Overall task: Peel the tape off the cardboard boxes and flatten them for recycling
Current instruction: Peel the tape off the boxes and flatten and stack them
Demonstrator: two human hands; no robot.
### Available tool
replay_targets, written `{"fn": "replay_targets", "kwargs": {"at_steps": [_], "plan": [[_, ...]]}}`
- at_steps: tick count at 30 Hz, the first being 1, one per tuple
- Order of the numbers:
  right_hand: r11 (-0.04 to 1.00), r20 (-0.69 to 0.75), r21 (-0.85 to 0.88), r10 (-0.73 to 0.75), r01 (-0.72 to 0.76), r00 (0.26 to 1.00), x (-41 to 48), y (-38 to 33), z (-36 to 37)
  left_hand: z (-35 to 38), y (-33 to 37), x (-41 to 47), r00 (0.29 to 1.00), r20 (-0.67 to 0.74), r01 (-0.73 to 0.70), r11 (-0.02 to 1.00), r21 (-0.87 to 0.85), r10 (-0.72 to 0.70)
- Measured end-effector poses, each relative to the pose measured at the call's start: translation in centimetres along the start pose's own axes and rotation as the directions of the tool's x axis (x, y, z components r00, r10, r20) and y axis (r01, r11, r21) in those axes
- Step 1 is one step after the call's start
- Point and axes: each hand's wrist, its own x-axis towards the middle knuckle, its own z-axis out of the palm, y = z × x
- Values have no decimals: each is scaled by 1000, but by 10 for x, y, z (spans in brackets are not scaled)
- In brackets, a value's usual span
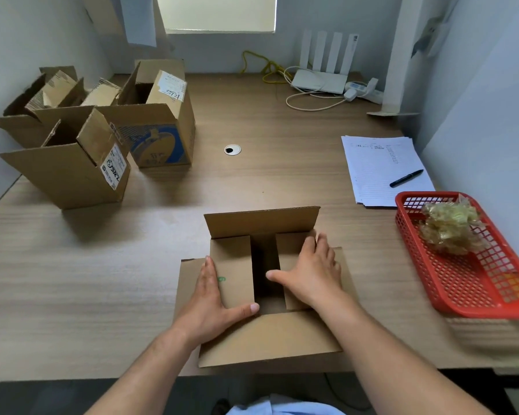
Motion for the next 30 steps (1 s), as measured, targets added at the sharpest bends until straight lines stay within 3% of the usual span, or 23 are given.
{"fn": "replay_targets", "kwargs": {"at_steps": [3,7,11,14,16,18,20,21,24,30], "plan": [[999,1,36,28,-28,1000,-3,2,-4,0,13,8,997,-72,38,995,92,-31],[961,19,275,17,-22,1000,1,10,-21,0,31,18,990,-128,94,969,227,-66],[717,81,694,3,-58,997,7,29,-36,1,40,21,989,-118,121,950,288,-90],[556,123,825,5,-105,992,10,44,-49,-2,43,19,978,-179,154,945,287,-105],[500,153,853,28,-146,988,10,49,-55,-8,44,16,966,-241,141,974,176,-96],[483,173,860,26,-164,985,9,52,-59,-16,41,16,965,-233,78,982,-173,-118],[482,180,861,8,-161,984,10,53,-59,-28,34,16,969,-158,80,845,-528,-191],[476,173,867,-5,-150,985,11,54,-59,-32,30,15,974,-107,93,777,-622,-202],[490,166,860,-9,-140,986,13,52,-59,-37,24,8,986,-24,100,701,-706,-165],[552,207,824,-85,-127,975,18,53,-59,-43,14,14,993,95,114,760,-640,-69]]}}
